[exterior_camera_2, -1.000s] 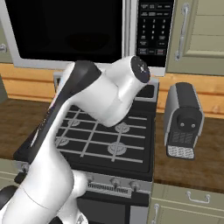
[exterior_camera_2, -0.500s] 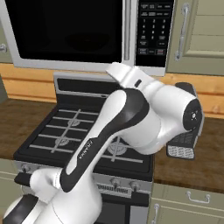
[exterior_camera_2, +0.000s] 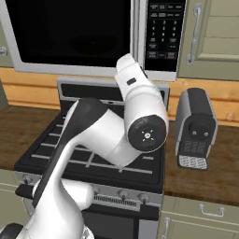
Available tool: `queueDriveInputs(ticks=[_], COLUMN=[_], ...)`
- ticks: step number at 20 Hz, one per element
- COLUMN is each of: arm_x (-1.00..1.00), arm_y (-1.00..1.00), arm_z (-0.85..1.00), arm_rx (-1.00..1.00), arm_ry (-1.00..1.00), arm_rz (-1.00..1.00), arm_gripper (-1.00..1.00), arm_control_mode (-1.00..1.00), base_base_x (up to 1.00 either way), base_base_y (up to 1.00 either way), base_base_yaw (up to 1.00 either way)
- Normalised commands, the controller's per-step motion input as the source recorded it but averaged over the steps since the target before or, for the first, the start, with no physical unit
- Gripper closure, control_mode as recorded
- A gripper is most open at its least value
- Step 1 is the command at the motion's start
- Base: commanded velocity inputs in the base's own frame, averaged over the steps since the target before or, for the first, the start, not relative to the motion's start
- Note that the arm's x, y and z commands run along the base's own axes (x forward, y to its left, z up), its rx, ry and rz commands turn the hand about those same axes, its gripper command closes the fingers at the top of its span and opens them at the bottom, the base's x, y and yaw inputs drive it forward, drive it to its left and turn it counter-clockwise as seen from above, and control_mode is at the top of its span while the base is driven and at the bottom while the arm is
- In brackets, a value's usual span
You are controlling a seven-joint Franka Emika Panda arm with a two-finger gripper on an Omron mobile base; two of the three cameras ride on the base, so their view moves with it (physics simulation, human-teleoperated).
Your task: Open the microwave, place the bowl with waffle inside the microwave, then close the microwave door and turn it on.
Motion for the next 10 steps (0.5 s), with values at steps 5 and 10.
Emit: queueDriveInputs(ticks=[5, 10], arm_x=[0.18, 0.36], arm_y=[0.1, 0.0], arm_z=[0.18, 0.34], arm_rx=[0.08, 0.1], arm_ry=[0.0, 0.04], arm_rz=[-0.03, 0.0], arm_gripper=[1.0, 1.0], arm_control_mode=[-1.0, -1.0], base_base_x=[0.0, 0.0], base_base_y=[0.0, 0.0], base_base_yaw=[0.0, 0.0])
